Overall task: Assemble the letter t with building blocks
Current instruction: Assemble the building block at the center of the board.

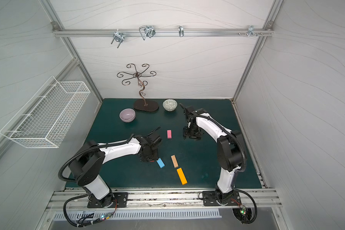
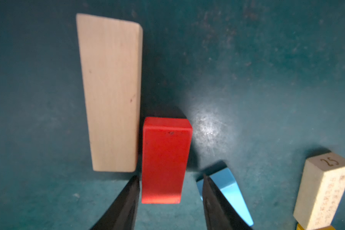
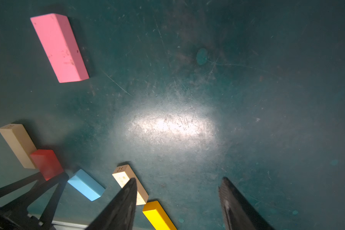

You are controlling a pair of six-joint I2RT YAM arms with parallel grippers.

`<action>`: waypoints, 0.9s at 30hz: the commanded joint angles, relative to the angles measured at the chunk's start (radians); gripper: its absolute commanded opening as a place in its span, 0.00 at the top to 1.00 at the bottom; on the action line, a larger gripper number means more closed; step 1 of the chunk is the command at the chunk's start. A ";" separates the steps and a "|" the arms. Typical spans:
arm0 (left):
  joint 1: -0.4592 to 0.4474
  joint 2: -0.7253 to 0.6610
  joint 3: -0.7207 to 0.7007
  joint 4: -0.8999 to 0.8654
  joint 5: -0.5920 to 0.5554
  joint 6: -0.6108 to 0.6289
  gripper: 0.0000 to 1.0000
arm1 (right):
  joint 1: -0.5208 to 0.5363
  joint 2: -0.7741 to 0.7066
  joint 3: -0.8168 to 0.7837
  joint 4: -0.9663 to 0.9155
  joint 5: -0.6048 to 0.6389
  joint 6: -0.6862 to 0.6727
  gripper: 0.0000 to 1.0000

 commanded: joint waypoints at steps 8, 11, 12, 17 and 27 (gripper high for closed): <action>0.038 0.068 0.034 0.015 -0.033 0.007 0.47 | 0.015 0.013 0.022 -0.016 0.000 0.004 0.33; 0.041 0.083 0.057 -0.009 -0.053 0.019 0.53 | 0.014 0.011 0.021 -0.023 0.005 0.003 0.30; 0.041 0.084 0.062 -0.013 -0.062 0.025 0.53 | 0.013 0.008 0.017 -0.023 0.010 0.001 0.30; 0.040 0.088 0.077 -0.021 -0.085 0.051 0.61 | -0.018 -0.021 -0.011 -0.008 0.002 0.002 0.28; 0.019 0.087 0.108 -0.016 -0.048 0.039 0.88 | -0.054 -0.048 -0.014 -0.022 0.014 -0.007 0.26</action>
